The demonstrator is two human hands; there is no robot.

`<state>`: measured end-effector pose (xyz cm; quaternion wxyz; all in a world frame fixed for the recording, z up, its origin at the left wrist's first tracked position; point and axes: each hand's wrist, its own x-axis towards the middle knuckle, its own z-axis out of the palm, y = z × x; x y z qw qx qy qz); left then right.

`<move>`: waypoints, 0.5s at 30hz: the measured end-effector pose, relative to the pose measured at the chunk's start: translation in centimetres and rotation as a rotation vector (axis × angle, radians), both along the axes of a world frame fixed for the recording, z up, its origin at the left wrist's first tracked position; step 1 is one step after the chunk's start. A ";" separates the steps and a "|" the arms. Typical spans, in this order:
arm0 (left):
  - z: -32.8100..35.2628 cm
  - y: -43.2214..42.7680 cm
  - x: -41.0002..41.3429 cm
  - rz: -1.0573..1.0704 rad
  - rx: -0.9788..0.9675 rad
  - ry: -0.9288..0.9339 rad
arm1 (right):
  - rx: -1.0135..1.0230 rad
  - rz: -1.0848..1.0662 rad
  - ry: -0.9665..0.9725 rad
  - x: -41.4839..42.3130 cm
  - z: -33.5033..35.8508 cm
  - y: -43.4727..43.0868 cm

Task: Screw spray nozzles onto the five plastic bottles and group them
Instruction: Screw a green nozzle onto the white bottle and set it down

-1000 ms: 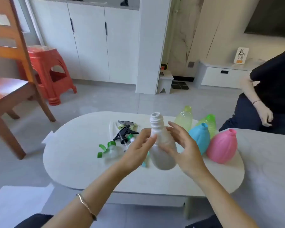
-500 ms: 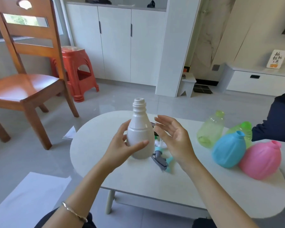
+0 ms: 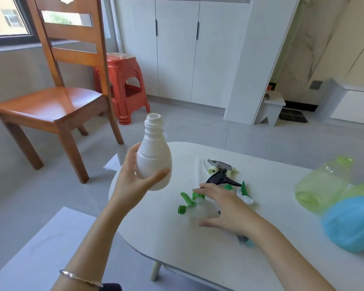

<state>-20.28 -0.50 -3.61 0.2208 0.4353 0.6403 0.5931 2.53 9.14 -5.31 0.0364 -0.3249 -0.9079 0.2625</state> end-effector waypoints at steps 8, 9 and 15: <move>-0.9 -0.4 -1.1 0.015 -0.027 0.035 | 0.127 0.008 -0.075 -2.0 -2.2 0.3; -1.0 -0.4 -1.2 0.018 -0.028 0.034 | 0.121 0.009 -0.057 -2.2 -2.4 0.4; -1.1 -0.6 -1.5 0.009 -0.016 0.061 | -0.291 -0.197 0.414 -2.4 -0.2 0.8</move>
